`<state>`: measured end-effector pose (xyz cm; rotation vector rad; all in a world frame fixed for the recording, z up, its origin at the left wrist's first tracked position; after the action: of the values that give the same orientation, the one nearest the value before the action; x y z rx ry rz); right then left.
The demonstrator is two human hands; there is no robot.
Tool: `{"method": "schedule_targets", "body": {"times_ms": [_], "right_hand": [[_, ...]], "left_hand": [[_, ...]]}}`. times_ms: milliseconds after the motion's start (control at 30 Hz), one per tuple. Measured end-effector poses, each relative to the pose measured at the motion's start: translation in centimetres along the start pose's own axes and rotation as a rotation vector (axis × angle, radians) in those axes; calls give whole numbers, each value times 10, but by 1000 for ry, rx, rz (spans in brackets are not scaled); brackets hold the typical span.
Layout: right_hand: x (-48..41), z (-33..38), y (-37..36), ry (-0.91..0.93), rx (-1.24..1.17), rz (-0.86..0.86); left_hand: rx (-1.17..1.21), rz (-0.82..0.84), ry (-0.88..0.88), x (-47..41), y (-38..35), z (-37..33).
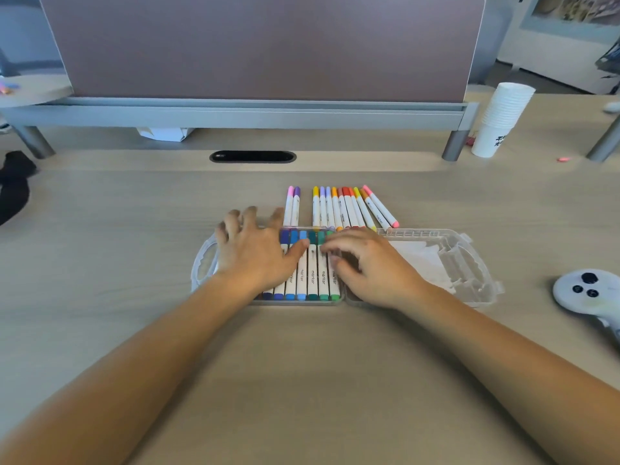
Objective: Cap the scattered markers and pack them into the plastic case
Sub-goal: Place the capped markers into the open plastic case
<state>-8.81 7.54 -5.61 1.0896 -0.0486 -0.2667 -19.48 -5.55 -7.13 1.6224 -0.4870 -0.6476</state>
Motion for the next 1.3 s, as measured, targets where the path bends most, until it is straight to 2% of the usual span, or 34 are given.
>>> {"method": "schedule_targets", "body": {"times_ms": [67,167,300,567,733,833,967,1167,1300], "right_hand": [[-5,15,-12,-35,76,91],[-13,36,-41,-44,244,208],[-18,31,-62,-101,377,290],[-20,31,-61,-84,412,293],[-20,28,-62,-98,373,281],[-20,33,-53,-77,253,290],[-25,22,-14,-84,94,185],[-24,-37,19,-185,-41,13],[-14,-65,18,-188,-55,-61]], "left_hand": [[15,143,92,11,-13,17],[53,235,106,17,-26,20],[46,244,30,14,-27,15],[31,236,-226,11,-25,8],[49,217,-231,14,-25,8],[128,176,-206,9,-22,11],[273,-35,-157,-8,0,12],[304,-46,-110,-64,10,8],[300,3,-153,-111,4,-8]]}}
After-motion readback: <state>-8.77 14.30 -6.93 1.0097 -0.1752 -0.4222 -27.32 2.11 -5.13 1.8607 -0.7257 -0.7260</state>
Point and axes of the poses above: each hand's wrist, its own x-axis away from the middle knuckle, its own y-axis out of the back of the hand, z = x × y, the point moved 9 cm from there along -x, towards the middle knuckle, and after that the axes turned 14 degrees about -y, right-handed, at the moved point
